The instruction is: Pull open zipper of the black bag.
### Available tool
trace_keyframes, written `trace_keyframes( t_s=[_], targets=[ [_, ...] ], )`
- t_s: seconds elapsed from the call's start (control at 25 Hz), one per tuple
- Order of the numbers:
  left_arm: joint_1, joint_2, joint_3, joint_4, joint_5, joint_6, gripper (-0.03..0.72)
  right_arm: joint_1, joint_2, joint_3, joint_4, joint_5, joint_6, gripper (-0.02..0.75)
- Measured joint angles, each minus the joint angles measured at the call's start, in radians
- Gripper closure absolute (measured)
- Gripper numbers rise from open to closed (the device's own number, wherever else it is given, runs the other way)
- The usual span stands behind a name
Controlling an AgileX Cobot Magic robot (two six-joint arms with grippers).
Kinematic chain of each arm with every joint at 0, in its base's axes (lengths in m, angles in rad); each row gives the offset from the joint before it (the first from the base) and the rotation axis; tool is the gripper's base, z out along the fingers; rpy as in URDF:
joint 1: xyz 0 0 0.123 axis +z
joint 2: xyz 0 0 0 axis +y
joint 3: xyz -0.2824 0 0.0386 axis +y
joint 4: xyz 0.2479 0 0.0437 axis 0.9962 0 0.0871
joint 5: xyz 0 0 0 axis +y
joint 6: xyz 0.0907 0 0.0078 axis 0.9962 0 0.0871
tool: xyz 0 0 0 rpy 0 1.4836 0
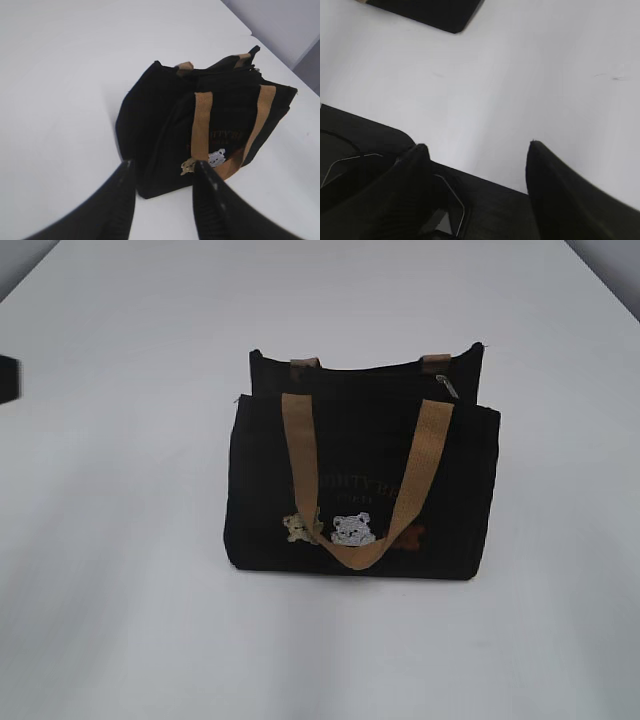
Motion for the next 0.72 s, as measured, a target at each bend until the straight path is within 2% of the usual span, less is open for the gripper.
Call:
trace_keyframes(
  t_s=[0.16, 0.28, 0.48, 0.72],
  targets=[
    [0.0, -0.239, 0.001, 0.283, 0.157, -0.264, 0.4, 0.0, -0.209, 0.054, -0.022, 0.043, 0.001, 0.271],
    [0.005, -0.369, 0.001, 0.423, 0.305, -0.386, 0.4, 0.0, -0.338, 0.08, -0.024, 0.045, 0.002, 0.278],
    [0.028, -0.544, 0.003, 0.576, 0.497, -0.429, 0.4, 0.0, -0.452, 0.083, -0.026, 0.046, 0.003, 0.338],
    [0.029, -0.677, 0.083, 0.605, 0.531, -0.432, 0.4, 0.0, -0.468, 0.097, -0.031, 0.024, 0.007, 0.377]
  ],
)
